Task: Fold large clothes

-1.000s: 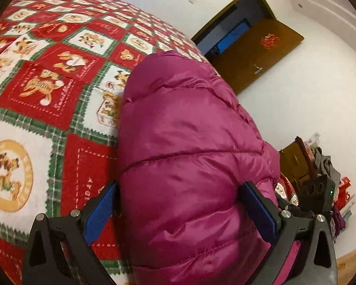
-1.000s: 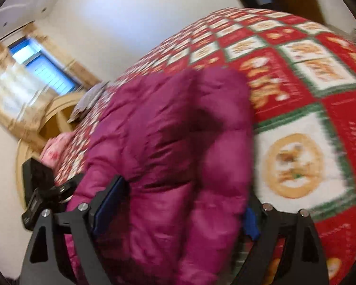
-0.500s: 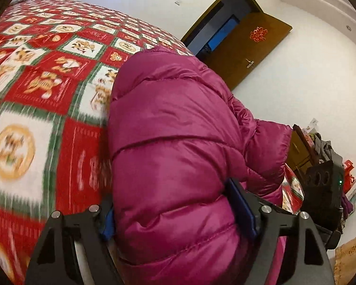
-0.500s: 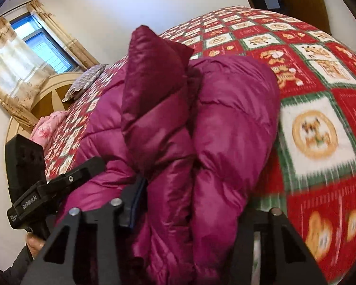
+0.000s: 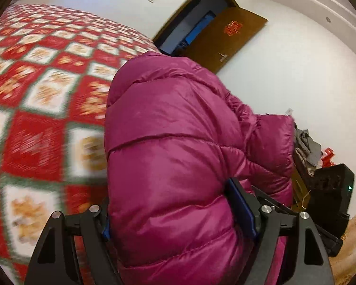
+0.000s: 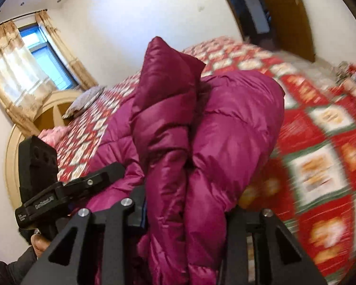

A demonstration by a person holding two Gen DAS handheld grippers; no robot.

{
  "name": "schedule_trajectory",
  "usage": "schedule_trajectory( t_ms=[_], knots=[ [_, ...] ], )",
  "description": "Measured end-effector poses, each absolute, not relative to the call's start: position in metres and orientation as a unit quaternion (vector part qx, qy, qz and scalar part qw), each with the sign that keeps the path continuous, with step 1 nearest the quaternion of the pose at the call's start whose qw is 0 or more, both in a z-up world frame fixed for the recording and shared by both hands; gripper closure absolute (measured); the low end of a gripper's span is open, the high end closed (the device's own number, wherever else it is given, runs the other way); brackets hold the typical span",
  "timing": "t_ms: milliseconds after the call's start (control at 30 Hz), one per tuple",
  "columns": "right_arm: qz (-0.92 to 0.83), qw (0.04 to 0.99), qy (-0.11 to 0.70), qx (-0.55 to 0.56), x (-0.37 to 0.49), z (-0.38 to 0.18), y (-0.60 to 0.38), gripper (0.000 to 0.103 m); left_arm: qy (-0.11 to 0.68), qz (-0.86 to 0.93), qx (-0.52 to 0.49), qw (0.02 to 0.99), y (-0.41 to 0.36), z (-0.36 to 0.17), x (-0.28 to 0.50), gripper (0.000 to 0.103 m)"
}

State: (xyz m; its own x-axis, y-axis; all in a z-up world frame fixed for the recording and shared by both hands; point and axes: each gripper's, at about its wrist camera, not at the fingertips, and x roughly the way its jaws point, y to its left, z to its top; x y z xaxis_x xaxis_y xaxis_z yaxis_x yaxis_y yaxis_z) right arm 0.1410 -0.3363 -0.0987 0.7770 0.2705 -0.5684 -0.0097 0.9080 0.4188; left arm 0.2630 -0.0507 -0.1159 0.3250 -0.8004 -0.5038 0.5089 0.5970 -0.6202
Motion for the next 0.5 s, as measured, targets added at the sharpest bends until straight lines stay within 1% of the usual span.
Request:
schedule_trajectory(
  t_ms=[133,300,400,500],
  knots=[
    [0.039,0.935,0.306,0.174,0.134,-0.076,-0.375,0.066,0.397,-0.427,-0.153,0.797,-0.101,-0.095,0.269,0.023],
    [0.002,0.942,0.306,0.139,0.148,-0.071,-0.418,0.066,0.406,-0.419,-0.132,0.802,-0.148,-0.095,0.286,0.023],
    [-0.006,0.939,0.318,0.132,0.164,-0.081,-0.437,0.066,0.406,-0.399,-0.098,0.816,-0.17,-0.101,0.293,0.023],
    [-0.01,0.923,0.351,0.158,0.189,-0.111,-0.461,0.067,0.41,-0.368,-0.038,0.834,-0.19,-0.117,0.301,0.023]
  ],
)
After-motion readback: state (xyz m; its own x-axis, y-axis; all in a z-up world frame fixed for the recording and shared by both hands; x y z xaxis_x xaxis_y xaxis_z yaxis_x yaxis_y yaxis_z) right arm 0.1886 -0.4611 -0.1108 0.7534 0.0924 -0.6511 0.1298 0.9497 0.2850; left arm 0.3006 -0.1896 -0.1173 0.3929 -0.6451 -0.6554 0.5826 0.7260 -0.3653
